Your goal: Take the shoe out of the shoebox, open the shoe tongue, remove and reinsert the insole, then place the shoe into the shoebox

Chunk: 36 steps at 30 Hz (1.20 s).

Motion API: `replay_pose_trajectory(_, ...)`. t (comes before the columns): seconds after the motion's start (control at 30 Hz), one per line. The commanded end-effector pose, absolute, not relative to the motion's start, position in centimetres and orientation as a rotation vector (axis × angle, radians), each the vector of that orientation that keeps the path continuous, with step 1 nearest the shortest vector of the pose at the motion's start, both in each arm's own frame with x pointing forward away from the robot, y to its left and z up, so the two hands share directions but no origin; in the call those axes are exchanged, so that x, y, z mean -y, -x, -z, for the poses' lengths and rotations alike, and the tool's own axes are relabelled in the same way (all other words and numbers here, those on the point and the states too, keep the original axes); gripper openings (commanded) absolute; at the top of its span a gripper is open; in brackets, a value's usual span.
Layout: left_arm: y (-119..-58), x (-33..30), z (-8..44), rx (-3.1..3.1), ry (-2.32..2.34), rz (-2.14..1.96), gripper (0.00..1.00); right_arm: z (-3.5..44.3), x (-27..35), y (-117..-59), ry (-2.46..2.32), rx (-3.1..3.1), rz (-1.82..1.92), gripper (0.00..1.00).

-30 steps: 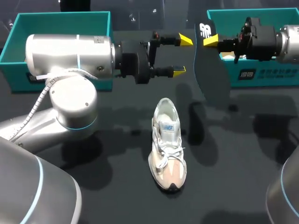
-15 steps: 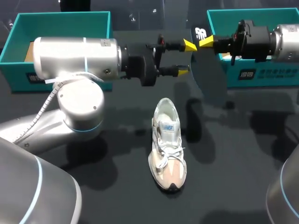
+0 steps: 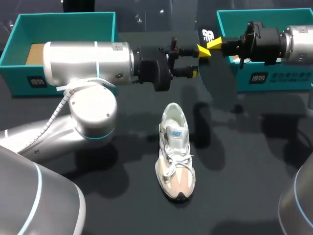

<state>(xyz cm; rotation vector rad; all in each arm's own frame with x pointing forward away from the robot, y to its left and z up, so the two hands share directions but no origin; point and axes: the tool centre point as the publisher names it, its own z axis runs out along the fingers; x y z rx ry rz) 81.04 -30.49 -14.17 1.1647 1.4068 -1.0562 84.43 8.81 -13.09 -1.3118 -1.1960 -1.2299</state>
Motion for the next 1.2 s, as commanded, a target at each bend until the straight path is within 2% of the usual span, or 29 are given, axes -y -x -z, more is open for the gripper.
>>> replay_pose_trajectory(0.03, -81.2, 31.5, 14.43, -1.411, -1.162, 1.047, 0.47, 13.24, -8.93, -84.7, 1.309, 1.197, 1.222, 0.0)
replay_pose_trajectory(0.7, -81.52, 32.01, 14.55, -1.416, -1.154, 1.026, 0.25, 13.5, -9.0, -84.9, 1.301, 1.193, 1.214, 0.0)
replay_pose_trajectory(0.97, -81.72, 32.33, 14.62, -1.42, -1.149, 1.02, 0.23, 13.52, -8.98, -84.9, 1.302, 1.19, 1.213, 0.0)
replay_pose_trajectory(1.1, -81.81, 32.42, 14.66, -1.421, -1.148, 1.017, 0.19, 13.58, -8.94, -84.92, 1.301, 1.189, 1.212, 0.0)
replay_pose_trajectory(1.17, -81.83, 32.45, 14.66, -1.421, -1.147, 1.016, 0.12, 13.56, -8.94, -84.94, 1.302, 1.189, 1.211, 0.0)
replay_pose_trajectory(1.2, -81.83, 32.48, 14.66, -1.42, -1.148, 1.015, 0.0, 13.55, -8.94, -84.96, 1.301, 1.189, 1.211, 0.0)
